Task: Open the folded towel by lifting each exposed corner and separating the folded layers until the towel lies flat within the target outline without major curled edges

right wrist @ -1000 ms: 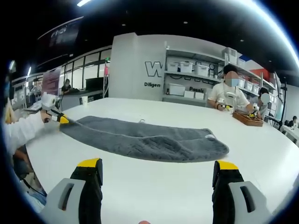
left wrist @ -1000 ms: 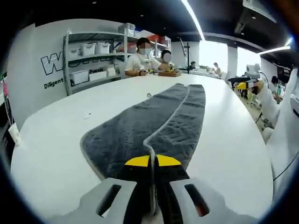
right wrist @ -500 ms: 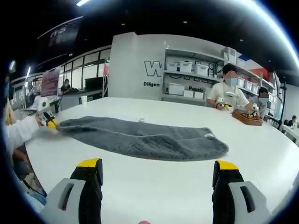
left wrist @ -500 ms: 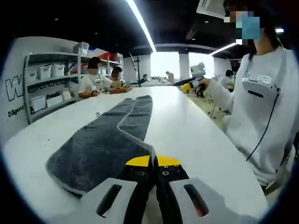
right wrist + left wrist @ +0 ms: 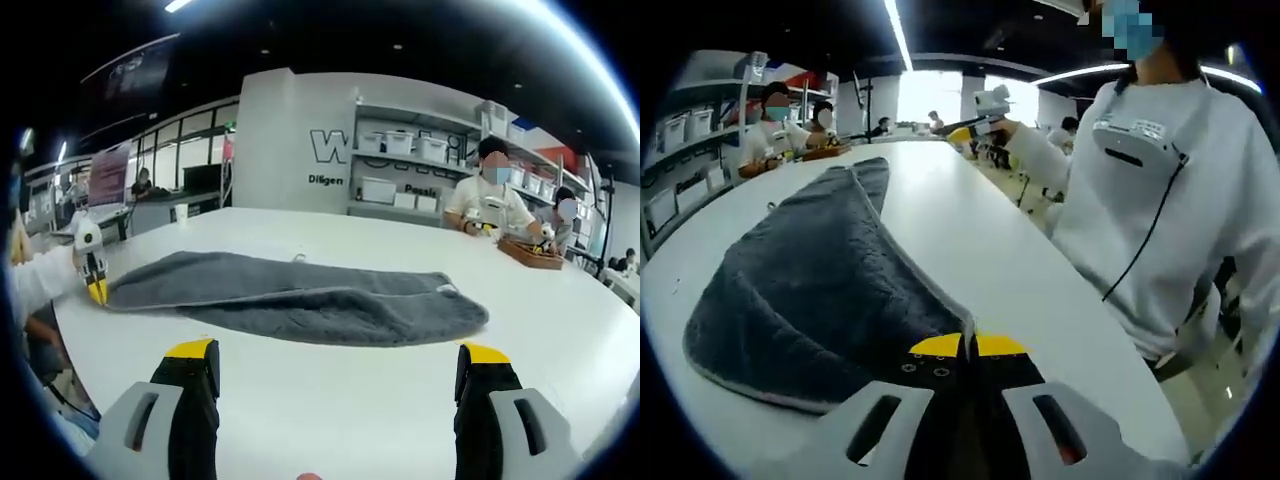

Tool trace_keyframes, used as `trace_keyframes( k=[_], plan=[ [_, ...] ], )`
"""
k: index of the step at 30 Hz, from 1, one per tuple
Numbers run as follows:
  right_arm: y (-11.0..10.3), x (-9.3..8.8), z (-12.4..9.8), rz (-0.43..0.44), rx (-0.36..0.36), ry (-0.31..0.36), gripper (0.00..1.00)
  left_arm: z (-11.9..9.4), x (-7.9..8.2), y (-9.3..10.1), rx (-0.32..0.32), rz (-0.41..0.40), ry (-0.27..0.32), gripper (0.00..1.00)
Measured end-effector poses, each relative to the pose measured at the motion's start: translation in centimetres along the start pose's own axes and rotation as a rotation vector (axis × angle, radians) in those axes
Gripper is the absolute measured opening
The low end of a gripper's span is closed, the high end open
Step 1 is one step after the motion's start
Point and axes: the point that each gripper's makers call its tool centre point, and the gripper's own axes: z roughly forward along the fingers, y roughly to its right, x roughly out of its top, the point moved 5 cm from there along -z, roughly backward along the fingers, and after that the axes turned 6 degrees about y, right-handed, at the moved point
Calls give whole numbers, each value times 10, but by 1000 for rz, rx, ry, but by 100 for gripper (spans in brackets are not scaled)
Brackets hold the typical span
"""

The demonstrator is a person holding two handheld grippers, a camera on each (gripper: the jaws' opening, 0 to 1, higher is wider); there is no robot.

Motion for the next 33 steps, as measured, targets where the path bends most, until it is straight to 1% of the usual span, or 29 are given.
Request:
trace_keyframes(
  k=[3,6,9,11,13,15,18,19,20,21,22,23,24,26,27,28,29,30,31,33],
  plan=[
    [1,-1,0,2,-5,-1,99,2,0,4,-3,-3,-8,2],
    [1,-1,0,2,-3,-2,99,0,0,2,8,-11,-14,2],
    [0,-1,0,2,1,-2,99,-1,-1,-1,25,-20,-3,2],
    [0,-2,0,4,2,-2,99,0,-1,2,44,-35,8,3],
    [1,-2,0,4,2,-4,99,-4,-2,2,65,-40,21,6],
    [2,-3,0,4,0,-5,99,-7,-2,2,97,-45,34,13],
    [4,-3,0,2,-3,-7,99,-12,1,4,160,-43,54,19],
    [5,-2,0,3,-4,-7,99,-15,4,5,195,-46,76,22],
    [5,-2,0,2,-4,-8,99,-17,5,4,205,-52,84,26],
    [6,-2,0,1,-4,-8,99,-22,8,5,239,-77,101,29],
    [6,-1,0,0,-4,-8,99,-23,11,6,251,-74,115,31],
    [6,-1,0,-2,-3,-8,99,-26,19,9,280,-58,157,34],
    [7,0,0,-2,-3,-7,99,-29,23,10,303,-57,171,36],
    [8,2,1,0,-1,-4,99,-38,35,9,417,-50,212,43],
    [10,3,2,1,-2,-3,99,-41,38,9,450,-39,219,47],
    [10,3,2,0,-3,-3,99,-45,41,8,506,-35,221,51],
    [11,4,3,-3,-3,-2,99,-51,45,6,587,-51,220,55],
    [12,5,4,-6,4,0,99,-52,46,5,623,-62,221,57],
    [12,6,5,-6,12,2,99,-55,47,5,672,-81,218,57],
    [12,7,7,-1,26,6,99,-55,52,6,735,-106,236,59]
  ],
)
